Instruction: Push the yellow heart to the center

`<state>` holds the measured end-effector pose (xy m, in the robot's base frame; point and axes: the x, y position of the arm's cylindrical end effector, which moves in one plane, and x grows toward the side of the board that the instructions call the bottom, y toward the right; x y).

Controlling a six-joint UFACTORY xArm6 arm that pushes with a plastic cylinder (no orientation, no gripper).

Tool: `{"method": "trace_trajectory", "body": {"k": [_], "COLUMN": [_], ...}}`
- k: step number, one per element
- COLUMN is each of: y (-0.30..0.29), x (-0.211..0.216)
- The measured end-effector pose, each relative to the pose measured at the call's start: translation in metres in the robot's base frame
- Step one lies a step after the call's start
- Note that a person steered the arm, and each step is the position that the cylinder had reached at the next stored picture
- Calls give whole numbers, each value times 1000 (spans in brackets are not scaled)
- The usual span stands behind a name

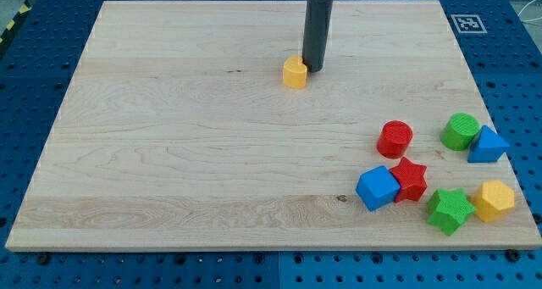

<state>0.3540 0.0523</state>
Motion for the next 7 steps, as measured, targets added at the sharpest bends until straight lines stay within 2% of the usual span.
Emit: {"method": "trace_trajectory", "body": {"k": [3,5,7], "y": [-16,-55,-73], "x": [63,61,33]}}
